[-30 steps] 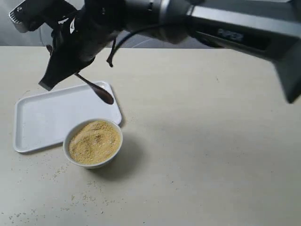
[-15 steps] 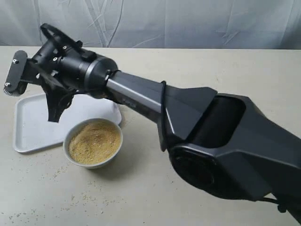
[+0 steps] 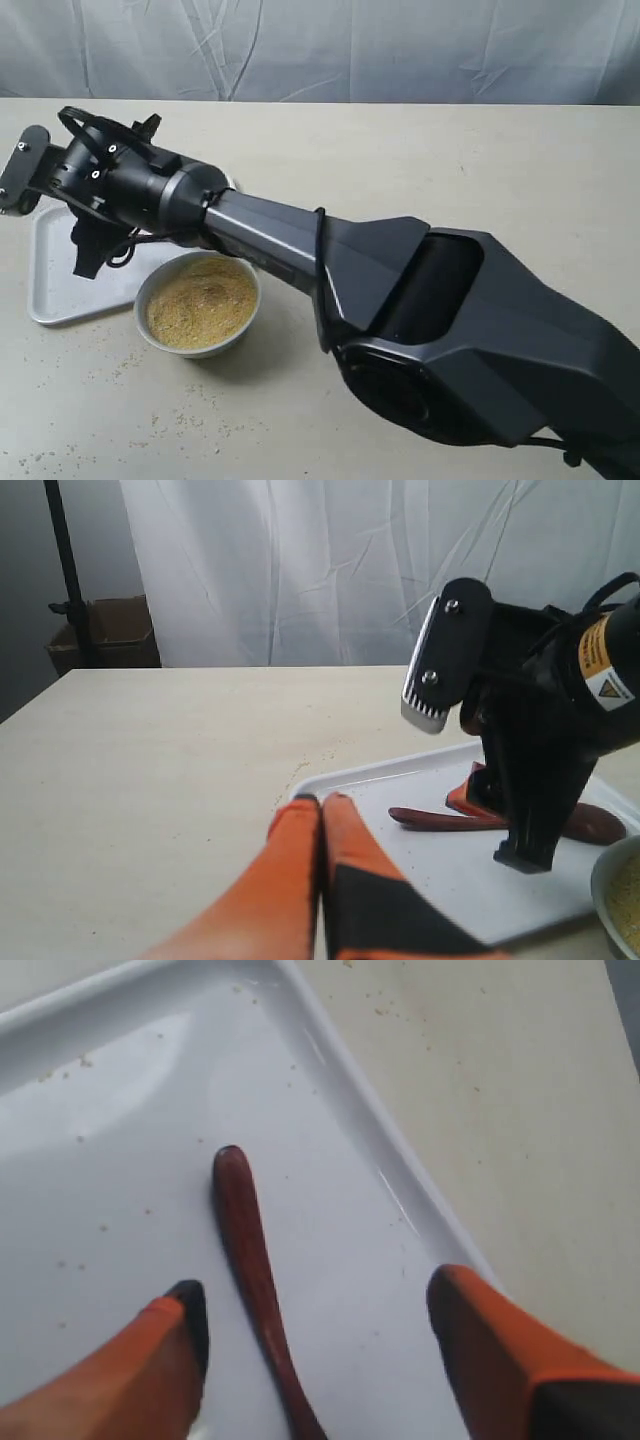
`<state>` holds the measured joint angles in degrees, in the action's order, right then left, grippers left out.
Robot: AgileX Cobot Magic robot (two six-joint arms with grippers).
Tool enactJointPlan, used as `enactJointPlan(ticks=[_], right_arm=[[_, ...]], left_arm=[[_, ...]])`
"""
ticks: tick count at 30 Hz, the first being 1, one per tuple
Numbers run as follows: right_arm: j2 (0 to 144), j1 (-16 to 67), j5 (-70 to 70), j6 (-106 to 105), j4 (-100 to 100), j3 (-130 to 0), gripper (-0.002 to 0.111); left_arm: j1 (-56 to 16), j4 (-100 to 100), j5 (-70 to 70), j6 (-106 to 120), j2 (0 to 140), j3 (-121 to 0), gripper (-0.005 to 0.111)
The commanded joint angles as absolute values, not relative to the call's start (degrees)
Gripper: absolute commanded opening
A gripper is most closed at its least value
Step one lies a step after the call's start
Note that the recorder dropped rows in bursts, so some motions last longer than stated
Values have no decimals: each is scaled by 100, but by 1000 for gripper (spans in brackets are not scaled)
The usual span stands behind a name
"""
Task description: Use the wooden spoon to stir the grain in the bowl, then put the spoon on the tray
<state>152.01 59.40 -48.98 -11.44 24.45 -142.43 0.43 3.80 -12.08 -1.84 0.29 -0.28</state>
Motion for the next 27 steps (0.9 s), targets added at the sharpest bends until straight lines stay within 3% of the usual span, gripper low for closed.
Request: enactJointPlan(ticks=[1,3,8,16,19,24,27], right_arm=[[14888,5932,-5763,-66,2540,-14530,61],[14656,5868,-6349,395,2297,-14540,50],[14311,5552,-6996,612,1394,-14528,3],[13458,4964,-6996,859,553,-13293,0],[12589,4451,-6974,859,198,-11634,0],[10075,3248,-4966,859,100,-7765,0],[9074,2516,-4422,859,100,-6553,0]], left_arm=[[48,385,-1179,-190,0,0,0],[48,385,-1179,-190,0,0,0],[48,385,-1179,-190,0,0,0],[48,385,-1191,-190,0,0,0],[48,385,-1191,-190,0,0,0],[48,385,-1191,-190,0,0,0],[48,385,-1191,-190,0,0,0]])
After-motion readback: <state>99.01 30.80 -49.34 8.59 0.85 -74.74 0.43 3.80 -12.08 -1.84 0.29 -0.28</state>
